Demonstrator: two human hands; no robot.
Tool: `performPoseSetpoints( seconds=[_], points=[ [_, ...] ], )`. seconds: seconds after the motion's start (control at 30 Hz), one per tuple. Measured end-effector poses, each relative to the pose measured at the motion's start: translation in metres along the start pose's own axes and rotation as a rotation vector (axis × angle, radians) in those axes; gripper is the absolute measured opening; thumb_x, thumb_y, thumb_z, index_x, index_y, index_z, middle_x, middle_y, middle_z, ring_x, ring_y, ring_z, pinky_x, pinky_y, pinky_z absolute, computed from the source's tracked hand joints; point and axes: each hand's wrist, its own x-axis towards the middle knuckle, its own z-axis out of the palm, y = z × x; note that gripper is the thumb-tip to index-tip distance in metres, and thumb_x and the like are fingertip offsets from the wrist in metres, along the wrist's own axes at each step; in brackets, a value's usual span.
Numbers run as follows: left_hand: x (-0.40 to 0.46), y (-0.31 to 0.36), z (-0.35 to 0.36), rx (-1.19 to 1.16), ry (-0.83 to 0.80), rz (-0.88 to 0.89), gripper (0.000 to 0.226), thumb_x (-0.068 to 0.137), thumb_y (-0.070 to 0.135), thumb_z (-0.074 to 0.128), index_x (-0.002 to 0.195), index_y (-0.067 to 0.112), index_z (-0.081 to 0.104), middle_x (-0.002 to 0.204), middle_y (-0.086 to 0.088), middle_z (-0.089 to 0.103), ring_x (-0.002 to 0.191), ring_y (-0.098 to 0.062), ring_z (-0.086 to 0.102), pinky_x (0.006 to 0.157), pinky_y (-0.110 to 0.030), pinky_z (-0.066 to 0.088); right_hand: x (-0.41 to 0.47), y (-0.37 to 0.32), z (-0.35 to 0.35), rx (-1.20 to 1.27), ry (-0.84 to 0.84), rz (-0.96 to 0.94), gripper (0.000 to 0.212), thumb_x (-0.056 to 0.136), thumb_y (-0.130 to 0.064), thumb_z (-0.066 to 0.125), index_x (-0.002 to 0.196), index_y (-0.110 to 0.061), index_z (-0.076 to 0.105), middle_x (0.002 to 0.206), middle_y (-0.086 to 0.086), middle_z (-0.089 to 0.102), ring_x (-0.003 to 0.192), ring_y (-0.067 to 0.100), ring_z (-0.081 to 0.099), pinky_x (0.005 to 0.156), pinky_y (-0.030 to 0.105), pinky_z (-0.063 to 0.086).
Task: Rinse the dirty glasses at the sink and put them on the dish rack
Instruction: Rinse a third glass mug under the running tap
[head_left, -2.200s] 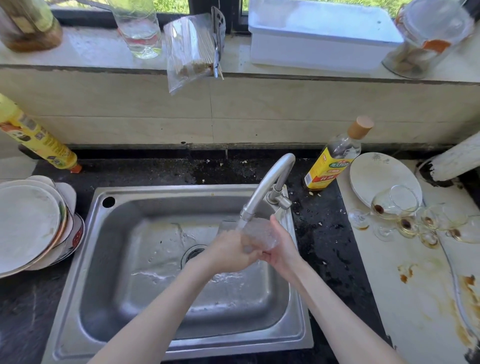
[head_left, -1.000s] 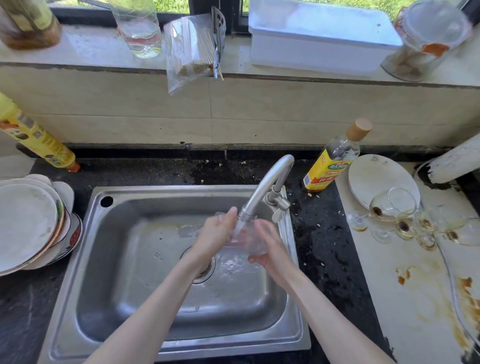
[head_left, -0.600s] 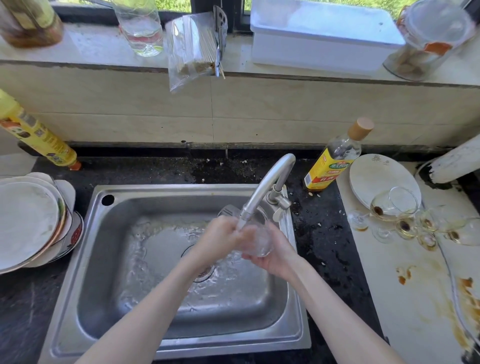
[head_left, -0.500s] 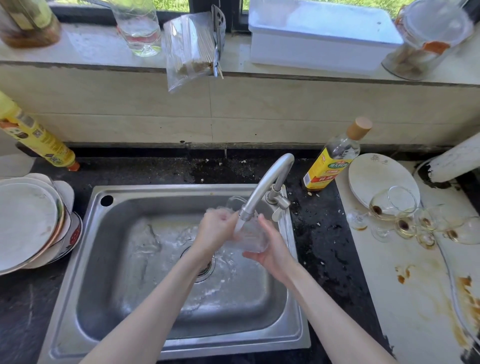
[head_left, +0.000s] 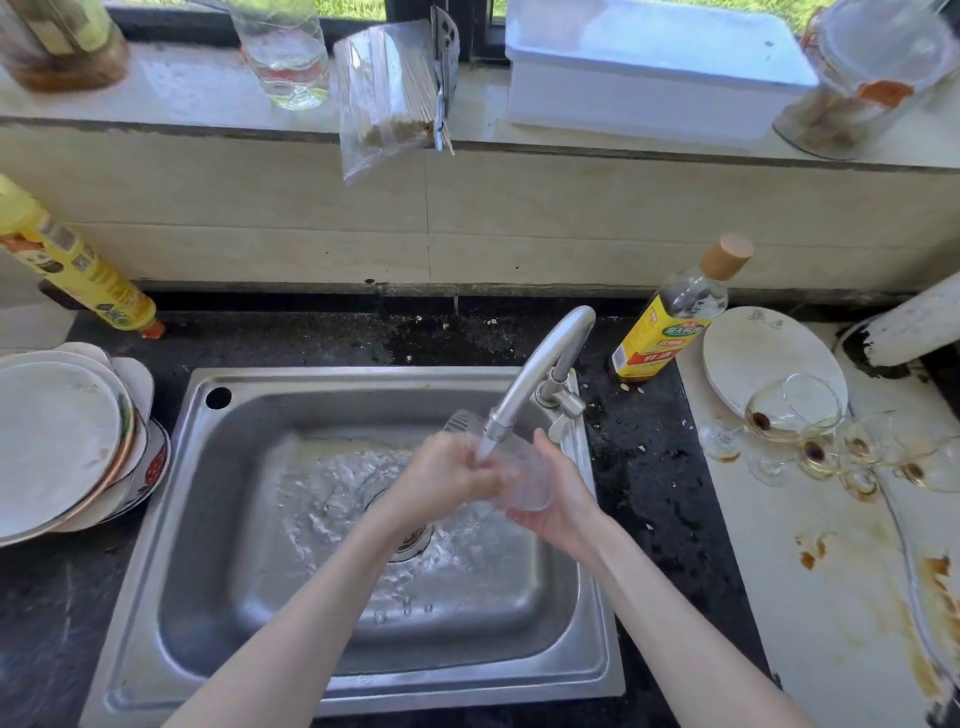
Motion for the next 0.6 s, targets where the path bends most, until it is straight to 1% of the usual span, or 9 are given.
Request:
performPoseSetpoints(
  seconds=[0.1, 0.17, 0.23, 0.27, 0.3, 0.33, 0.4, 0.5, 0.6],
  points=[
    [0.002, 0.012, 0.002, -0.008, 0.183, -0.006, 0.030, 0.083, 0.031, 0.067, 0.057, 0.017, 0.060, 0.058, 0.000, 0.065, 0.052, -0.004, 0.059, 0.057, -0.025, 0.049, -0.003, 0.006, 0.002, -0.016, -0.016, -0.118, 0.048, 0.092, -0.052, 0.044, 0.115, -0.013, 0.059, 0.097, 0.009, 0.068, 0.072, 0.017, 0.064, 0.057, 0.025, 0.048],
    [0.000, 0.013, 0.006, -0.018, 0.125, -0.004, 0.031, 0.085, 0.031, 0.064, 0.059, 0.014, 0.061, 0.059, 0.002, 0.066, 0.055, -0.007, 0.061, 0.061, -0.027, 0.051, -0.002, 0.010, 0.004, 0.007, 0.053, -0.149, 0.052, 0.091, -0.053, 0.046, 0.119, -0.012, 0.058, 0.108, 0.014, 0.067, 0.078, 0.021, 0.065, 0.067, 0.032, 0.052],
    [-0.002, 0.007, 0.011, 0.060, 0.019, 0.029, 0.022, 0.088, 0.023, 0.061, 0.070, 0.011, 0.064, 0.072, -0.005, 0.069, 0.070, -0.016, 0.065, 0.073, -0.036, 0.054, 0.003, 0.012, 0.004, 0.059, 0.105, -0.124, 0.061, 0.089, -0.056, 0.046, 0.124, -0.007, 0.057, 0.115, 0.017, 0.066, 0.096, 0.028, 0.064, 0.083, 0.039, 0.052],
    [-0.003, 0.004, 0.012, 0.120, -0.035, 0.064, 0.012, 0.088, 0.018, 0.060, 0.078, 0.013, 0.064, 0.081, -0.005, 0.070, 0.079, -0.017, 0.066, 0.079, -0.037, 0.053, 0.003, 0.013, 0.002, 0.116, 0.097, -0.090, 0.067, 0.087, -0.057, 0.046, 0.129, -0.005, 0.053, 0.118, 0.018, 0.065, 0.106, 0.030, 0.061, 0.085, 0.038, 0.052],
    [-0.004, 0.001, 0.011, 0.192, -0.083, 0.107, 0.005, 0.087, 0.013, 0.060, 0.085, 0.014, 0.065, 0.088, -0.003, 0.070, 0.086, -0.017, 0.065, 0.083, -0.035, 0.051, 0.005, 0.014, -0.002, 0.195, 0.095, -0.045, 0.069, 0.087, -0.056, 0.048, 0.131, -0.003, 0.049, 0.119, 0.019, 0.064, 0.109, 0.031, 0.060, 0.079, 0.036, 0.055],
    [-0.006, -0.002, 0.009, 0.282, -0.110, 0.156, 0.006, 0.087, 0.011, 0.060, 0.090, 0.014, 0.065, 0.092, -0.002, 0.070, 0.090, -0.016, 0.064, 0.085, -0.033, 0.049, 0.006, 0.014, -0.006, 0.272, 0.119, 0.008, 0.067, 0.087, -0.054, 0.052, 0.131, -0.003, 0.048, 0.116, 0.020, 0.064, 0.101, 0.032, 0.065, 0.068, 0.033, 0.059],
    [-0.008, -0.009, 0.004, 0.405, -0.095, 0.239, 0.007, 0.086, 0.013, 0.061, 0.091, 0.014, 0.066, 0.093, 0.001, 0.070, 0.091, -0.015, 0.064, 0.084, -0.033, 0.049, 0.007, 0.017, -0.011, 0.366, 0.164, 0.087, 0.061, 0.084, -0.050, 0.060, 0.126, -0.006, 0.052, 0.113, 0.021, 0.061, 0.073, 0.032, 0.071, 0.047, 0.026, 0.055],
    [-0.015, -0.013, -0.002, 0.441, 0.031, 0.346, 0.004, 0.083, 0.022, 0.067, 0.085, 0.019, 0.069, 0.087, 0.007, 0.071, 0.084, -0.008, 0.064, 0.077, -0.034, 0.052, -0.001, 0.017, -0.011, 0.406, 0.165, 0.151, 0.052, 0.082, -0.050, 0.064, 0.113, -0.010, 0.052, 0.112, 0.024, 0.054, 0.062, 0.033, 0.069, 0.053, 0.023, 0.053],
    [-0.017, -0.020, -0.008, 0.468, 0.152, 0.459, 0.028, 0.075, 0.049, 0.064, 0.086, 0.023, 0.068, 0.087, 0.011, 0.062, 0.084, -0.008, 0.052, 0.075, -0.030, 0.048, -0.007, 0.014, -0.006, 0.408, 0.018, 0.166, 0.050, 0.087, -0.050, 0.056, 0.111, -0.006, 0.055, 0.097, 0.024, 0.066, 0.062, 0.031, 0.068, 0.034, 0.021, 0.047]
  ],
)
